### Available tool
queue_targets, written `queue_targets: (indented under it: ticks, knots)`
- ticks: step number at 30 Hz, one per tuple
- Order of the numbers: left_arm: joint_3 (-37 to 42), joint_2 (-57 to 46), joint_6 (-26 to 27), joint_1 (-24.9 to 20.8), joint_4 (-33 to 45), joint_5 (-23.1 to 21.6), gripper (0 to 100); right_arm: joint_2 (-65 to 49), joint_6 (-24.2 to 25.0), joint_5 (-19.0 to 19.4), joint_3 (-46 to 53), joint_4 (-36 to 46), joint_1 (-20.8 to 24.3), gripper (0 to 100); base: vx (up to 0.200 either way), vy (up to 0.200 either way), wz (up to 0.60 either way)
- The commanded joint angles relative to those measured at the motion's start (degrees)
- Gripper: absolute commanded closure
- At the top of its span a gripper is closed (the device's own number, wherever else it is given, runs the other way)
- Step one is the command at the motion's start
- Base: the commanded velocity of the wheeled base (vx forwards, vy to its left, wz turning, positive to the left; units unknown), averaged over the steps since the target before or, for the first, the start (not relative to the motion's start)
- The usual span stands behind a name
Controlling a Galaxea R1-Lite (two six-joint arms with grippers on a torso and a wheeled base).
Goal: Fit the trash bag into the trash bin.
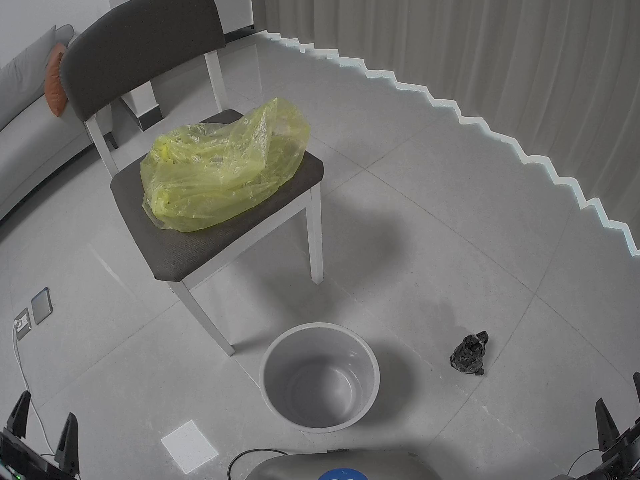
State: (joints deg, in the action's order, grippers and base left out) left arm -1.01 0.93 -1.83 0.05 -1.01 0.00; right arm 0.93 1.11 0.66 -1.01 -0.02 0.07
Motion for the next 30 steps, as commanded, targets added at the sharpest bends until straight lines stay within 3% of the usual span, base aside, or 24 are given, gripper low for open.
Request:
queue_targets:
  ticks: [1, 3, 4, 9, 10, 11, 17, 22, 26, 30]
  knots:
    - [-3.82, -0.93, -4.5, -0.05, -6.28, -1.05, 0, -0.93, -0.05, -0.04, 1.01, -0.06, 0.01, 0, 0.0, 0.0, 0.0]
    - [-8.83, 0.13, -8.98, -0.4, -8.04, -3.96, 0, -0.93, 0.03, -0.04, 1.01, -0.06, 0.01, 0, 0.0, 0.0, 0.0]
    - [-10.68, 1.01, -8.81, -0.66, -6.81, -4.92, 0, -0.93, 0.03, -0.04, 1.01, -0.33, 0.01, 0, 0.0, 0.0, 0.0]
    - [-15.95, 3.47, -3.71, -1.02, 1.71, -6.15, 0, 0.04, 4.08, 3.03, -4.0, -6.3, 0.63, 0, 0.0, 0.0, 0.0]
    - [-18.41, 7.07, -2.3, -1.54, 3.38, -6.24, 0, 4.96, 8.56, 5.85, -12.61, -7.71, 1.25, 0, 0.0, 0.0, 0.0]
    - [-19.73, 9.8, -2.13, -1.98, 3.12, -6.24, 0, 8.04, 8.47, 6.37, -16.48, -7.27, 1.07, 0, 0.0, 0.0, 0.0]
    - [-31.24, 29.66, -1.77, -5.23, -0.31, -8.09, 0, 30.01, -3.57, 7.25, -29.49, -4.11, 1.07, 0, 0.0, 0.0, 0.0]
    - [-41.18, 42.84, -0.72, -5.15, -1.01, -7.91, 0, 42.14, -3.66, 6.99, -30.72, -7.27, 1.42, 0, 0.0, 0.0, 0.0]
    - [-46.89, 54.44, 4.11, -7.52, -0.92, -1.93, 0, 51.28, 1.79, 6.2, -29.31, -19.05, 3.79, 0, 0.0, 0.0, 0.0]
    - [-48.03, 60.95, 5.61, -10.68, -1.01, 6.68, 0, 51.46, 2.76, 6.02, -27.73, -20.1, 3.18, 0, 0.0, 0.0, 0.0]
